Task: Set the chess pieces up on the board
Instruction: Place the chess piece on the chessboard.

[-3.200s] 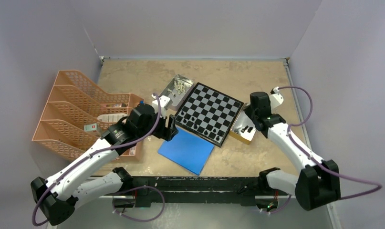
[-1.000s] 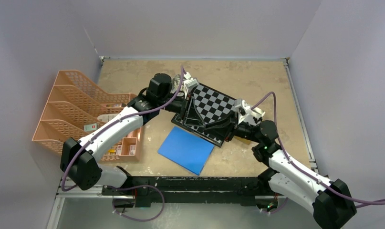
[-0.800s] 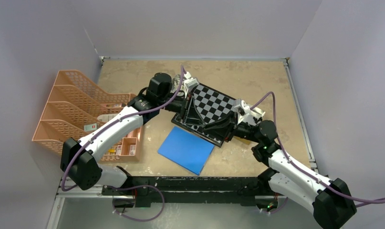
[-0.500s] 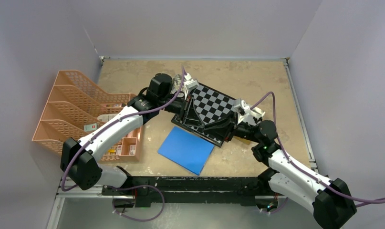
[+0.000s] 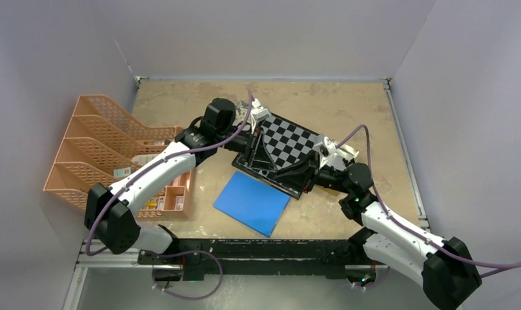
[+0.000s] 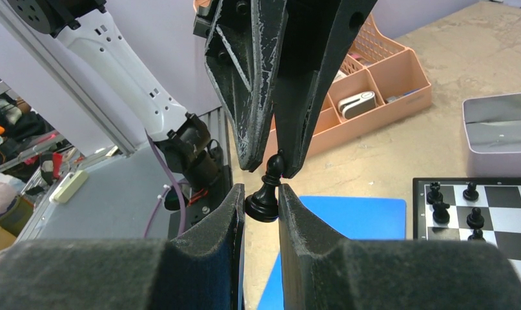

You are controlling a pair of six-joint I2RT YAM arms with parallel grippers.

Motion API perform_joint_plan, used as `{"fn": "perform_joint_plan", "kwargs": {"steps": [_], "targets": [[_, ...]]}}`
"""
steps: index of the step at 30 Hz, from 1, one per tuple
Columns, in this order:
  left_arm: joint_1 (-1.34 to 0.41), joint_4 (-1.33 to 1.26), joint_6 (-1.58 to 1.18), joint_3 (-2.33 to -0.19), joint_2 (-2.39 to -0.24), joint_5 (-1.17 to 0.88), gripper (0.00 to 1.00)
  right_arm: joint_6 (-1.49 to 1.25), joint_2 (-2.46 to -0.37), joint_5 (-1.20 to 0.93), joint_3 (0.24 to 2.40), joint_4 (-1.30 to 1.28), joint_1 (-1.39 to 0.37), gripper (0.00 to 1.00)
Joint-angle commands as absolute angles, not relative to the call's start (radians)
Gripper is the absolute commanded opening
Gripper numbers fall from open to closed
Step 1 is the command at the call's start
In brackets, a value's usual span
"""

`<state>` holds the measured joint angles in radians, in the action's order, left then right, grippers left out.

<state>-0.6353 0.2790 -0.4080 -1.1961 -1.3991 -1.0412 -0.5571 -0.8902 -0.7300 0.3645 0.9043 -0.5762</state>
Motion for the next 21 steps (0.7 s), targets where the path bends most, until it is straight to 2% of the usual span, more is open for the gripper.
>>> {"fn": "perform_joint_plan", "kwargs": {"steps": [1, 3, 10, 14, 17, 19, 20, 21], "targets": [[-0.634, 0.252, -0.396, -1.247, -1.411, -1.073, 0.21, -0.554, -0.898, -0.759, 0.367, 0.966, -0.581, 0.12], [-0.634, 0.250, -0.396, -1.247, -1.414, -1.073, 0.20, -0.553, -0.902, -0.761, 0.365, 0.971, -0.582, 0.12], [-0.634, 0.267, -0.374, -1.242, -1.421, -1.068, 0.03, -0.549, -0.908, -0.752, 0.364, 0.964, -0.582, 0.14], [-0.634, 0.296, -0.350, -1.250, -1.420, -1.018, 0.00, -0.539, -0.893, -0.712, 0.366, 0.921, -0.581, 0.22], [-0.634, 0.315, -0.333, -1.255, -1.409, -0.938, 0.00, -0.534, -0.873, -0.661, 0.367, 0.879, -0.582, 0.36], [-0.634, 0.325, -0.323, -1.256, -1.398, -0.873, 0.00, -0.525, -0.856, -0.622, 0.370, 0.837, -0.581, 0.48], [-0.634, 0.331, -0.320, -1.257, -1.394, -0.838, 0.00, -0.521, -0.846, -0.602, 0.370, 0.816, -0.581, 0.57], [-0.635, 0.336, -0.319, -1.258, -1.389, -0.801, 0.00, -0.517, -0.835, -0.579, 0.370, 0.791, -0.581, 0.70]]}}
